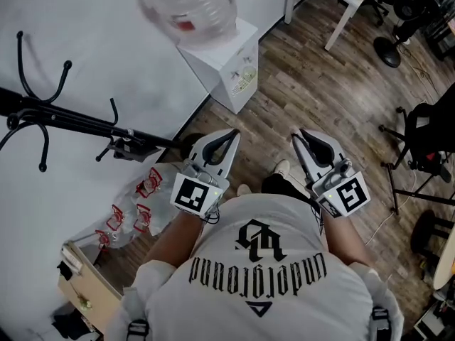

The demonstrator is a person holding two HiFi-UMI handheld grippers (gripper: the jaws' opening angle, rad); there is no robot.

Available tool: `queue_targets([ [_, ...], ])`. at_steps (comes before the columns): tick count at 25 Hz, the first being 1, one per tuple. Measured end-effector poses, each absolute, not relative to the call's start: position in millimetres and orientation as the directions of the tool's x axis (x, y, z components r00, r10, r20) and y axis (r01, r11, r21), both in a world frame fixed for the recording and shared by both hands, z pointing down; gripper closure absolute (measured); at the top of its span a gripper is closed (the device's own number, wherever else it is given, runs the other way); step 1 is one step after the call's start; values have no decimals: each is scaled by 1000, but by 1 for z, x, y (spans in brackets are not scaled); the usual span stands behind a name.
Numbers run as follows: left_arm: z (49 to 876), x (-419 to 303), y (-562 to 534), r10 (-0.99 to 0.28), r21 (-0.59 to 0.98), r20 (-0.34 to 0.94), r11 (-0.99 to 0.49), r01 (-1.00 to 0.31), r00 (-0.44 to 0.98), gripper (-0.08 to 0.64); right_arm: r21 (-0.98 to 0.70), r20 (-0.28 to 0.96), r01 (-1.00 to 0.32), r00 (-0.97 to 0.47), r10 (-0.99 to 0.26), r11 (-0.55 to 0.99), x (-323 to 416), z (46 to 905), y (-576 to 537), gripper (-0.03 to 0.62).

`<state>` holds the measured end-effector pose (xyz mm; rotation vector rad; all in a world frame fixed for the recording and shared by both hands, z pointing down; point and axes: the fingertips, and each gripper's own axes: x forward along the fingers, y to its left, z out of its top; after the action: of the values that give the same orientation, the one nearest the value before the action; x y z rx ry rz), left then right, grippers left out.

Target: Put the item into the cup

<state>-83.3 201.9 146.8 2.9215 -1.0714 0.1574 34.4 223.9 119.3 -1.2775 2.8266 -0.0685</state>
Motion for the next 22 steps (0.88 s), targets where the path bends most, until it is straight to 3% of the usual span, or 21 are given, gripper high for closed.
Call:
queue_targets([
  [12, 159, 12, 127, -666, -31, 52, -746, -665, 744, 552, -118, -17, -719, -689, -725, 685, 131, 132, 163, 543],
  [22, 176, 24, 90, -708, -30, 88, -704, -709, 700, 552, -165, 7, -682, -723, -691, 712, 147, 149, 121, 541],
])
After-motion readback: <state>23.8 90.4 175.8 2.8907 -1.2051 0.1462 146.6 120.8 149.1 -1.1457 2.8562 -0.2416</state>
